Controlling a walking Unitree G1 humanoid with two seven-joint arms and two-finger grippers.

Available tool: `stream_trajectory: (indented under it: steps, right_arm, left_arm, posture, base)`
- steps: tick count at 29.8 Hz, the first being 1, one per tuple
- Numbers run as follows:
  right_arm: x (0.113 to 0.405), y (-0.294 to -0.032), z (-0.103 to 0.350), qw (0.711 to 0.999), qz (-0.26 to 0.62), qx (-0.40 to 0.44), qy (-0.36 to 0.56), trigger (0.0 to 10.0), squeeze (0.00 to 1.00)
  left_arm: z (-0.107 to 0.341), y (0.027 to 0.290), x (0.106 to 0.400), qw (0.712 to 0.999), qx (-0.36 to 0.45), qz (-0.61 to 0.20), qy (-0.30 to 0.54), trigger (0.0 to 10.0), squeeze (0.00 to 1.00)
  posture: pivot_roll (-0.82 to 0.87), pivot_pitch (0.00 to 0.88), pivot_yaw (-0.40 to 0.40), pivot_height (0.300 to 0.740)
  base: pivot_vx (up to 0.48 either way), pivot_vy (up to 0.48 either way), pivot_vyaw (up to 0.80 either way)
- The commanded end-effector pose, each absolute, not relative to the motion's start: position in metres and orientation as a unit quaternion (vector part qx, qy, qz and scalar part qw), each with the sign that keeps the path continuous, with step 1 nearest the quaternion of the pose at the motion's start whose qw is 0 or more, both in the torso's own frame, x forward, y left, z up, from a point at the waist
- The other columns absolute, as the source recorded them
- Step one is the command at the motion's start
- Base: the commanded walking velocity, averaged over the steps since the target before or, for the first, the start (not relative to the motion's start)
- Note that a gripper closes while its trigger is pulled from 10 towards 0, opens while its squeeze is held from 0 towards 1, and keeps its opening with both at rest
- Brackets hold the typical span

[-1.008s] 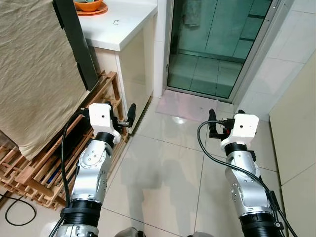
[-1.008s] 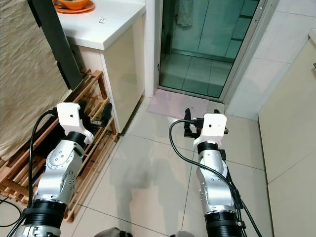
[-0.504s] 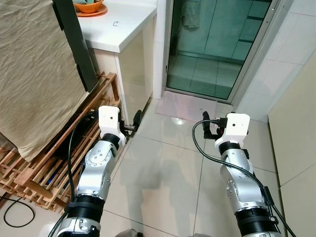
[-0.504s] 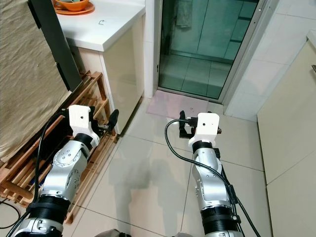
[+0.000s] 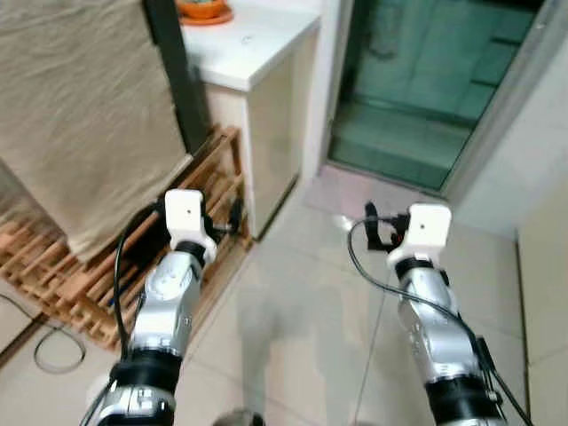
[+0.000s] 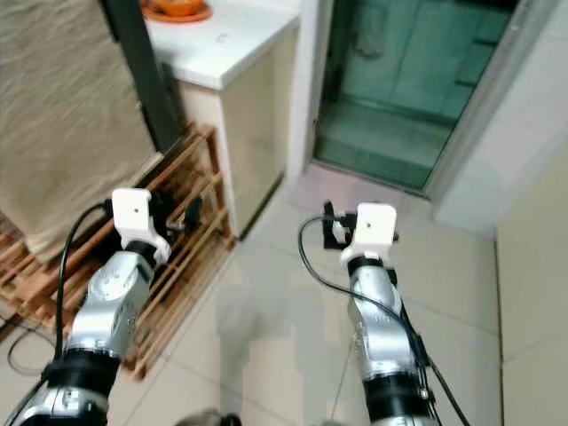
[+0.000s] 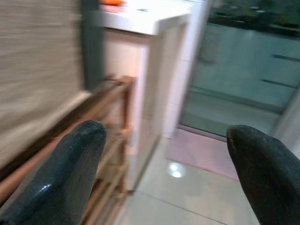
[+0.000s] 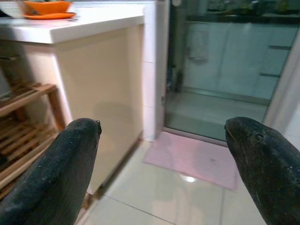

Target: Restocking fridge

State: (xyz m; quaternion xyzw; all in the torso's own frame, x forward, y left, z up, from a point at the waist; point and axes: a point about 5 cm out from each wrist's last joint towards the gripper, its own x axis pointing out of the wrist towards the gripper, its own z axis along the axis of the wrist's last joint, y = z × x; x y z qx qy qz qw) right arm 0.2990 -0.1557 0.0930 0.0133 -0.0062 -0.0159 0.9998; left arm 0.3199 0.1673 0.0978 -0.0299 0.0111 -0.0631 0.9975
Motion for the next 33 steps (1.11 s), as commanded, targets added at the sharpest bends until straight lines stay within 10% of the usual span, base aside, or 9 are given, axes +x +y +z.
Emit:
stream_trajectory:
  steps: [1, 17, 33]
  right_arm:
    - [0.299, -0.154, 0.092, 1.0, -0.013, 0.02, 0.001, 10.0, 0.06]
    - [0.299, -0.15, 0.091, 1.0, -0.002, 0.025, 0.003, 10.0, 0.12]
    - [0.299, -0.148, 0.09, 1.0, 0.005, 0.029, 0.007, 10.0, 0.16]
  left_arm:
    - [0.095, 0.171, 0.319, 0.998, -0.029, -0.052, 0.018, 10.0, 0.0]
    - [0.088, 0.163, 0.317, 0.998, -0.02, -0.055, 0.036, 10.0, 0.0]
    - [0.088, 0.159, 0.318, 0.998, -0.025, -0.051, 0.036, 10.0, 0.0]
  posture:
    - [-0.09, 0.012, 0.029, 0.74]
    - [-0.09, 0.02, 0.033, 0.74]
    - [-0.09, 0.022, 0.031, 0.74]
  base:
    - [0.0, 0.0, 0.77]
    - [0.0, 0.0, 0.77]
    - [0.0, 0.414, 0.76]
